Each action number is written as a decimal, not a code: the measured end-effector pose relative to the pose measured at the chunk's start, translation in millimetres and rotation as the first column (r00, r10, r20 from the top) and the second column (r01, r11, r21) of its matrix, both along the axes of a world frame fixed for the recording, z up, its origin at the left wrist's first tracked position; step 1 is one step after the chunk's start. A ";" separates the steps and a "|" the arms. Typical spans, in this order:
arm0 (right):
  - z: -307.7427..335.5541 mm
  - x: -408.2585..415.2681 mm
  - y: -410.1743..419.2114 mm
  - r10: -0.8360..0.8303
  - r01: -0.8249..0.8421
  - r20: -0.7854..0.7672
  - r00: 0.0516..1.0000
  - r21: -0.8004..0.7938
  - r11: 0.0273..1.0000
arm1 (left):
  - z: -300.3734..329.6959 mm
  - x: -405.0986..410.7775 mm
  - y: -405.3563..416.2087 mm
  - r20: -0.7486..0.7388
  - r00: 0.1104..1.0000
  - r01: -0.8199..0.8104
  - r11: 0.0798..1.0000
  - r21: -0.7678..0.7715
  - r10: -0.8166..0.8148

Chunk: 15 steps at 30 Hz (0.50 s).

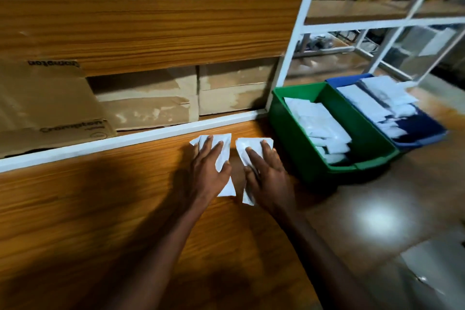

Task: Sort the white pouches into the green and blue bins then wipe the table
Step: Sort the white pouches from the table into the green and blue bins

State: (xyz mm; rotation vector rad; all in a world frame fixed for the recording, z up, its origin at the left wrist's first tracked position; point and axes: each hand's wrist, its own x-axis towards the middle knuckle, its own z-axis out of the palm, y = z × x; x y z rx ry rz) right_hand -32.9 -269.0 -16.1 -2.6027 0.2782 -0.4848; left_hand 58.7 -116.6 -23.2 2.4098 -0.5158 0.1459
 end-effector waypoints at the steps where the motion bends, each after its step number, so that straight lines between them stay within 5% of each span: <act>1: 6.9 -14.8 -13.1 -0.014 0.014 0.047 0.999 -0.009 1.000 | 5.2 -10.1 -18.5 0.043 0.999 0.024 0.999 -0.034 -0.022; 6: 36.4 -87.8 -91.1 -0.067 0.064 0.216 0.974 0.023 0.998 | 35.3 -72.0 -111.9 0.150 0.988 0.060 0.988 -0.145 -0.038; 15: 66.0 -113.4 -221.9 -0.109 0.110 0.202 0.973 0.008 0.994 | 70.9 -118.2 -219.9 0.176 0.983 0.066 0.990 -0.123 -0.044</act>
